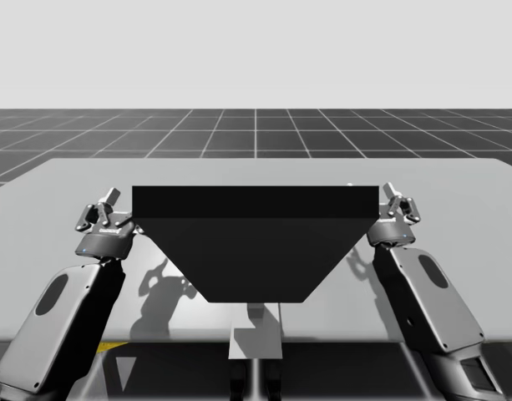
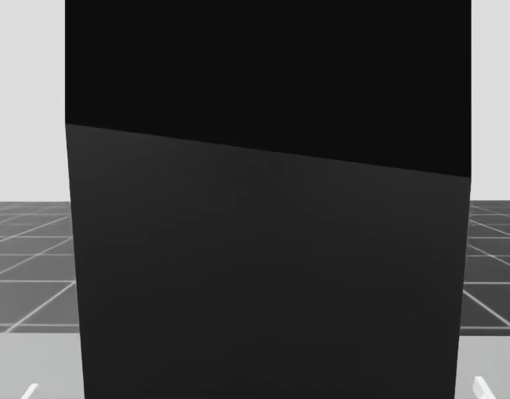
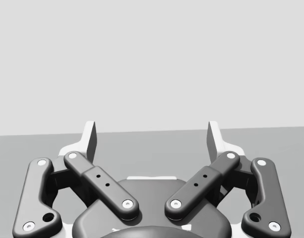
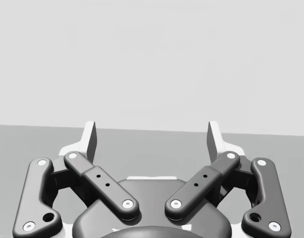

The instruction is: Reach around the screen and pick up the object behind it.

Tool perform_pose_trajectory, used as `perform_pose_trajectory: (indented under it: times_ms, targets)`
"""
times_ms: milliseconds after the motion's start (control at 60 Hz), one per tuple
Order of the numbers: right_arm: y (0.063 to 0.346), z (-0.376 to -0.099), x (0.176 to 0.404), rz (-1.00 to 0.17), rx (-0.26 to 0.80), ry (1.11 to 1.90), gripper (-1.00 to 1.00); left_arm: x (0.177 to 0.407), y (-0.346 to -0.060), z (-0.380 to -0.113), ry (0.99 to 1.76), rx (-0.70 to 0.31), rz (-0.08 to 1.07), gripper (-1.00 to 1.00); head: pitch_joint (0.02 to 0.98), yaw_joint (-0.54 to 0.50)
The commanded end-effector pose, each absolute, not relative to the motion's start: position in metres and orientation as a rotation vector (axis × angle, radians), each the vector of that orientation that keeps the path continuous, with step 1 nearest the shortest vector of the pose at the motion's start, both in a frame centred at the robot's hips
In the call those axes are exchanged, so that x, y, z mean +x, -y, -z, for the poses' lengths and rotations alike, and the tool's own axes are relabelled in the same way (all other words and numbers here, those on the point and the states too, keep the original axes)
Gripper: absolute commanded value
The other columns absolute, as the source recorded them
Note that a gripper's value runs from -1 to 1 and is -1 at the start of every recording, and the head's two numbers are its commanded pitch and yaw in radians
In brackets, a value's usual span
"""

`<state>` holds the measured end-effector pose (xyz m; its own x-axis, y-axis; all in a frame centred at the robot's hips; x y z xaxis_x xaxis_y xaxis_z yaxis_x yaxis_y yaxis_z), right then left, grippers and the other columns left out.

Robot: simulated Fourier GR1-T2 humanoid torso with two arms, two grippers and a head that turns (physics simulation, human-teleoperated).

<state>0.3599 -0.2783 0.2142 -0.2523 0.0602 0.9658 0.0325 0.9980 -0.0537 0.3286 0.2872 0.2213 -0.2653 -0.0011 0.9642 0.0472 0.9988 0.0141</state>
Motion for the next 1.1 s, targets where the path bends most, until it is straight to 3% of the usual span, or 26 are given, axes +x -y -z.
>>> perform_pose_trajectory:
  times_ms: [17,250,350,400,600,833,1100]
  targets:
    - [0.276,-0.211,0.358,-0.002,-0.073,1.83,-1.0,0.329,-0.287,-0.221,1.838,-0.033,0.048,-1.0,0.141,0.02]
    - [0.261,-0.209,0.351,-0.161,0.027,1.805,-1.0,0.325,-0.284,-0.222,1.77,-0.097,0.105,-1.0,0.144,0.02]
    - [0.252,-0.207,0.345,-0.247,0.114,1.754,-1.0,0.315,-0.28,-0.226,1.694,-0.155,0.224,-1.0,0.146,0.02]
    - [0.251,-0.209,0.341,-0.276,0.113,1.768,-1.0,0.309,-0.279,-0.228,1.67,-0.188,0.268,-1.0,0.149,0.02]
    - [0.262,-0.217,0.322,-0.397,0.225,1.758,-1.0,0.285,-0.285,-0.236,1.623,-0.242,0.406,-1.0,0.152,0.01]
    - [0.278,-0.208,0.286,-0.569,0.436,1.704,-1.0,0.262,-0.311,-0.243,1.6,-0.323,0.547,-1.0,0.154,0.01]
    - [0.291,-0.193,0.258,-0.748,0.544,1.673,-1.0,0.254,-0.334,-0.238,1.558,-0.439,0.669,-1.0,0.161,0.01]
